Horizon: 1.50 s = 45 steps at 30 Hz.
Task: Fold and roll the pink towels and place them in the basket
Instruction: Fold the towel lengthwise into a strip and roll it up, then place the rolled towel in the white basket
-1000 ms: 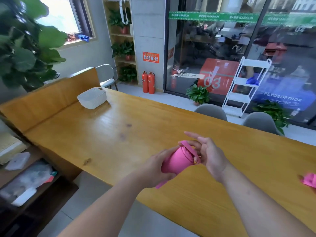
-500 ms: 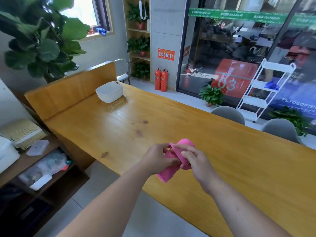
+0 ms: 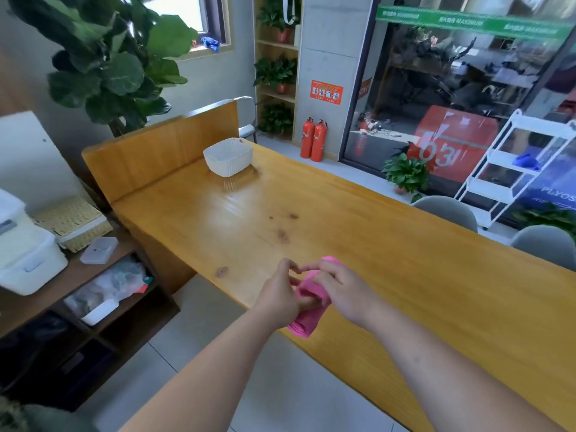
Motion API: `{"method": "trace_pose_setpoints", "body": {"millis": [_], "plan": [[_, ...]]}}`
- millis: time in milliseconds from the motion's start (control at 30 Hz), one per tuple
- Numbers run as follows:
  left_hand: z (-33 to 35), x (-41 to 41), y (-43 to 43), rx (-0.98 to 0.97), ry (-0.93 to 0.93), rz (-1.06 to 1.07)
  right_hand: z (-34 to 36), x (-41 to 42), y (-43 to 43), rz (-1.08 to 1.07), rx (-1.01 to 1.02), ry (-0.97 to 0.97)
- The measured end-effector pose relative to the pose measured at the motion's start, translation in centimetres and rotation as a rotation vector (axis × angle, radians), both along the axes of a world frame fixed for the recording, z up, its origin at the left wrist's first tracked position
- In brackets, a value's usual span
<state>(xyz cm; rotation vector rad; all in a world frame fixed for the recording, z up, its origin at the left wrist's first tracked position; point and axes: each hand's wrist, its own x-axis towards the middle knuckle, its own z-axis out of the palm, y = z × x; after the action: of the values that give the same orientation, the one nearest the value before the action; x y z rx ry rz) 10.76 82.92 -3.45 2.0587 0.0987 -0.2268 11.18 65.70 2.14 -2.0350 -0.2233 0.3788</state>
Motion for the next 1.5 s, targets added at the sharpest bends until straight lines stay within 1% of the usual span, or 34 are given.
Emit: {"method": "trace_pose_setpoints", "body": {"millis": [67,133,267,367,500,533,600,767,900,1000,1100,1233,1333,1433,1500], "plan": [[-0.2,-0.2,2.2,-0.052,-0.025,0.081,-0.7,0.4,0.3,-0.078,0.087,0.008],[-0.3,-0.3,4.4,-0.159,-0.026,0.152,-1.2,0.5,0.8,-0.086,0.133,0.018],[0.6,-1.1,8.0,-0.387,-0.014,0.229,-1.5,0.6,3.0,-0.054,0.088,0.022],[1.5,-2.0,10.1,-0.535,-0.014,0.31,-2.3,1.2,5.1,-0.07,0.097,0.019],[2.0,-3.4,12.9,-0.612,-0.052,0.378,-4.8,2.4,7.6,-0.133,0.025,0.021],[2.1,-3.7,13.7,-0.617,-0.067,0.403,-5.1,2.6,8.4,-0.128,0.01,0.03],[2.2,-4.2,15.5,-0.619,-0.087,0.438,-5.3,2.9,10.6,-0.067,0.046,0.07],[1.9,-4.5,19.9,-0.567,-0.121,0.478,-3.3,3.3,18.3,0.215,0.255,0.162],[1.3,-3.2,23.4,-0.499,-0.157,0.49,-3.0,5.3,23.5,0.364,0.3,0.19],[0.9,-1.0,26.7,-0.482,-0.137,0.478,-4.3,8.2,26.9,0.402,0.304,0.195],[0.6,1.9,30.8,-0.455,-0.059,0.471,-5.7,12.0,30.9,0.442,0.318,0.206],[0.7,6.1,36.4,-0.355,0.003,0.422,-6.7,17.1,36.0,0.491,0.317,0.232],[1.3,9.3,39.3,-0.248,-0.001,0.396,-6.8,20.3,39.0,0.526,0.305,0.231],[1.1,12.7,40.9,-0.21,-0.012,0.388,-6.7,23.3,40.4,0.54,0.269,0.218],[0.7,15.1,41.3,-0.226,-0.008,0.372,-6.7,25.2,40.3,0.526,0.267,0.225]]}}
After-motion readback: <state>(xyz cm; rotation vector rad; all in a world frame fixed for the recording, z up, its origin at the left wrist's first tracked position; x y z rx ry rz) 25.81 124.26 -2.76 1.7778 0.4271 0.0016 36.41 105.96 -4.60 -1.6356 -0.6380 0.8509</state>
